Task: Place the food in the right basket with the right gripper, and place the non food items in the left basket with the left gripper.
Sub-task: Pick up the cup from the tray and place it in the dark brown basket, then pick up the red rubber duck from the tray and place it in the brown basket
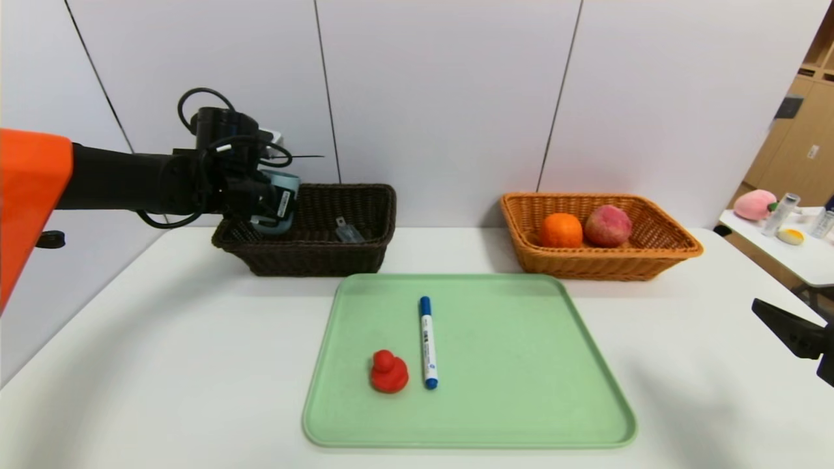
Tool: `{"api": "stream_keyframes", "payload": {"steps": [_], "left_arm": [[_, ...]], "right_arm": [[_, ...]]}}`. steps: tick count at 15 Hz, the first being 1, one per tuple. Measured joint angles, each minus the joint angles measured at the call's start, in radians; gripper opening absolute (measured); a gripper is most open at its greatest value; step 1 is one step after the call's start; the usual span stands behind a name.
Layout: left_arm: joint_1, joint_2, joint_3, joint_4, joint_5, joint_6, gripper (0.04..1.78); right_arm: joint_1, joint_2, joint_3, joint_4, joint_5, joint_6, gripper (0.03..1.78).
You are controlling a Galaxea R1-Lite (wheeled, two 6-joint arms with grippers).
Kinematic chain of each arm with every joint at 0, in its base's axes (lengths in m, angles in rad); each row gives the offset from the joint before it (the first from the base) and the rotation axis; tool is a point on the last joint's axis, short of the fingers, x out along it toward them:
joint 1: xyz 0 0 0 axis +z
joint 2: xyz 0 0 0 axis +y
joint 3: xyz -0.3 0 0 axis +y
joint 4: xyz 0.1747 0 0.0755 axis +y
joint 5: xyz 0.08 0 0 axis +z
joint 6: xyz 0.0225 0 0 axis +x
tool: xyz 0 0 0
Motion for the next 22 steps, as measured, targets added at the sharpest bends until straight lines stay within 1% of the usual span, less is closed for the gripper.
{"api": "stream_keyframes", "payload": {"steps": [2, 3, 5, 9, 11, 13, 18, 20, 22], "left_arm": [[0.0, 0.002, 0.003, -0.001, 0.0, -0.001, 1.12], [0.0, 0.003, 0.003, -0.005, 0.0, -0.003, 1.21], [0.0, 0.008, 0.003, -0.019, 0.014, -0.006, 1.32], [0.001, 0.01, 0.011, -0.04, 0.024, -0.009, 1.47], [0.001, 0.001, 0.011, -0.04, 0.022, -0.014, 1.53], [0.001, -0.029, -0.003, -0.037, -0.013, -0.056, 1.57], [-0.005, -0.166, -0.017, -0.037, -0.04, -0.107, 1.63], [-0.043, -0.251, 0.043, -0.024, -0.05, -0.178, 1.65], [-0.101, -0.343, 0.164, 0.005, -0.051, -0.227, 1.66]], "right_arm": [[0.0, 0.0, -0.004, 0.0, 0.0, 0.0, 1.7], [0.0, 0.0, -0.006, 0.0, 0.0, 0.0, 1.7], [0.0, 0.001, -0.006, 0.0, -0.001, 0.0, 1.7], [0.0, 0.002, -0.006, 0.0, 0.001, -0.001, 1.7], [0.0, 0.003, -0.007, 0.0, 0.001, -0.001, 1.7], [0.0, 0.002, -0.007, 0.0, 0.001, -0.001, 1.7], [0.0, 0.002, 0.006, 0.0, 0.001, 0.0, 1.7], [-0.001, 0.002, 0.008, 0.0, 0.001, 0.001, 1.7], [-0.001, 0.002, 0.006, 0.0, 0.001, 0.0, 1.7]]}}
